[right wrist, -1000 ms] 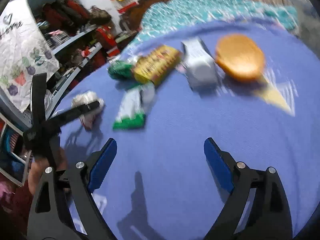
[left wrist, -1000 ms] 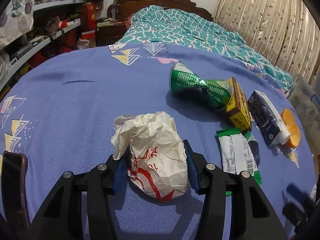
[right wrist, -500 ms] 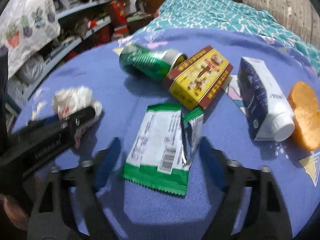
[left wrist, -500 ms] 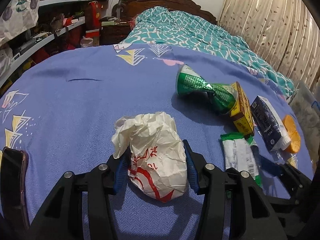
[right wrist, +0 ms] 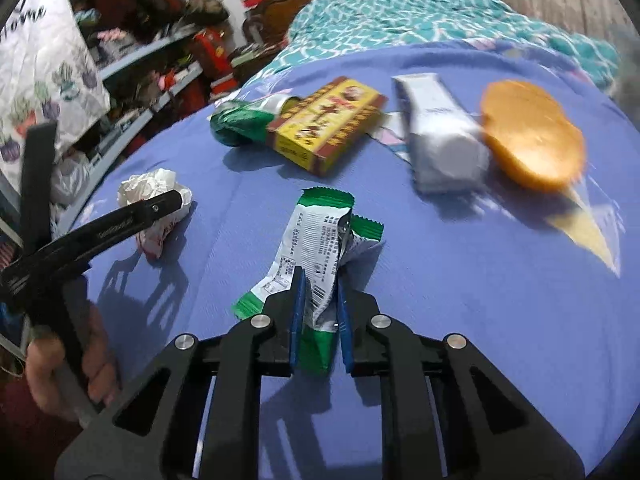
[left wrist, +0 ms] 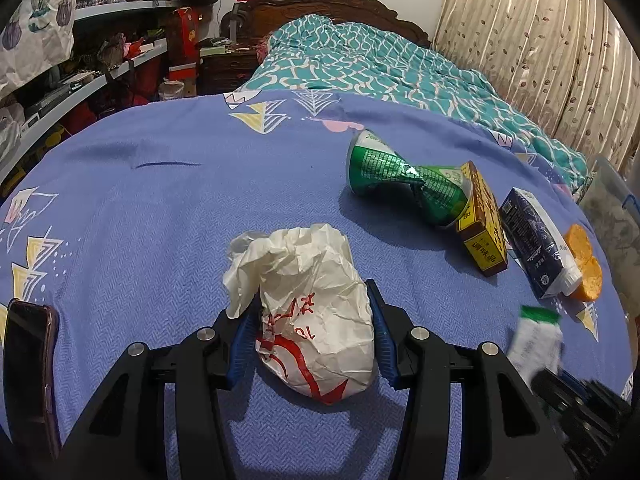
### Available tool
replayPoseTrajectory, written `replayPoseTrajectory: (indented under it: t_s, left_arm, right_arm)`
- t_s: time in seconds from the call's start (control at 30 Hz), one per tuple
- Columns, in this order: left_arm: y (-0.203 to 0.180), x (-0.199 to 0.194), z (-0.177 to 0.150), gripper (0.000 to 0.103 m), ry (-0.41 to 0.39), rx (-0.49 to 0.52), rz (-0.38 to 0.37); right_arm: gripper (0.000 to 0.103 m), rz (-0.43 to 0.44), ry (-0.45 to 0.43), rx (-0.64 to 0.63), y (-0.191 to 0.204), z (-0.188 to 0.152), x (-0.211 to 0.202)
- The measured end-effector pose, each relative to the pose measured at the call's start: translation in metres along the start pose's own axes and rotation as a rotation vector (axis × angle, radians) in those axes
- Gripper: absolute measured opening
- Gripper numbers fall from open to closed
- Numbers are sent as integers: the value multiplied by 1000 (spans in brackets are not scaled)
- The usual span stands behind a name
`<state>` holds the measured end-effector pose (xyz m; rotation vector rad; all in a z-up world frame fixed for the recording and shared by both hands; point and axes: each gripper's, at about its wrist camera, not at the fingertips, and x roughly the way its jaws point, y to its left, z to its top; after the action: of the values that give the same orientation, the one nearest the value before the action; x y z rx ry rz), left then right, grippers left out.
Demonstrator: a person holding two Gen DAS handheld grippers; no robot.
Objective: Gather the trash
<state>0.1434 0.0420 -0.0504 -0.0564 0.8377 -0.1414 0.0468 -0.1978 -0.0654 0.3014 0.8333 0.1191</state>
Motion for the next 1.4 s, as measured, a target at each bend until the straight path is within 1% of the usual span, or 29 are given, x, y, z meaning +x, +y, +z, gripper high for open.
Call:
replayPoseTrajectory:
  t_s: [0.27, 0.43, 0.5, 0.57, 0.6, 0.63, 0.67, 0.7, 0.73, 0.77, 0.83, 0.93, 1.03, 1.07, 1.1, 1.13, 1.17, 1.2, 1.23, 1.27, 1.3, 1.33, 1.4]
  left_arm:
    - [-5, -1, -1, 47, 1, 31, 2]
    - [-13, -5, -2, 45, -17, 68, -21]
    - [-16, -7, -2, 45, -28, 90, -46]
    - [-19, -11, -3, 45, -34, 116, -109]
    - [-21, -14, -4, 45, -33, 128, -158]
    - [-23, -17, -5, 45, -28, 138, -214]
    - [-26, -19, -7, 46, -16, 142, -274]
    - [-28, -22, -9, 46, -2, 140, -319]
    - [-33, -24, -11, 46, 9, 142, -354]
    - [-38, -26, -14, 47, 17, 148, -378]
    - [-54, -34, -19, 47, 27, 189, -418]
    - [-74, -45, -25, 49, 27, 250, -440]
    - [-87, -51, -30, 49, 34, 277, -462]
    - [-90, -50, -30, 48, 43, 278, -467]
    - [-94, -48, -32, 48, 59, 282, -475]
    - [-96, -46, -32, 48, 67, 287, -477]
    - [-99, -45, -33, 47, 74, 297, -476]
    - [-103, -44, -35, 47, 81, 304, -477]
    - [-105, -43, -36, 46, 88, 307, -485]
    - [-110, -42, -38, 45, 98, 309, -502]
    - [-114, -42, -39, 45, 108, 314, -518]
    - [-121, -43, -41, 45, 116, 322, -529]
    - [-142, -43, -44, 45, 135, 359, -558]
  right_arm:
    - [18, -68, -30, 98, -44, -19, -33]
    - [18, -94, -49, 167, -71, -25, -47]
    - [18, -94, -54, 190, -78, -28, -51]
    - [21, -70, -61, 219, -85, -31, -55]
    - [21, -57, -66, 237, -89, -32, -57]
    - [33, -52, -70, 245, -90, -32, -58]
    - [64, -50, -88, 254, -91, -32, -62]
    - [80, -57, -130, 251, -90, -32, -68]
    - [90, -70, -166, 240, -88, -33, -73]
    - [90, -84, -184, 217, -85, -32, -76]
    - [90, -78, -144, 198, -82, -32, -70]
    - [90, -108, -115, 135, -68, -29, -64]
    - [90, -156, -54, 68, -57, -27, -52]
    - [89, -174, -19, 33, -51, -26, -45]
    - [86, -186, 7, -3, -45, -27, -40]
    - [67, -210, 13, -37, -41, -28, -38]
    - [34, -232, 11, -87, -35, -31, -38]
    - [26, -236, 7, -104, -34, -35, -41]
    - [23, -224, 1, -94, -36, -36, -44]
    - [17, -213, -8, -67, -43, -38, -48]
    - [14, -213, -15, -46, -49, -38, -52]
    - [9, -217, -29, -13, -59, -39, -58]
    - [8, -224, -70, 69, -85, -40, -74]
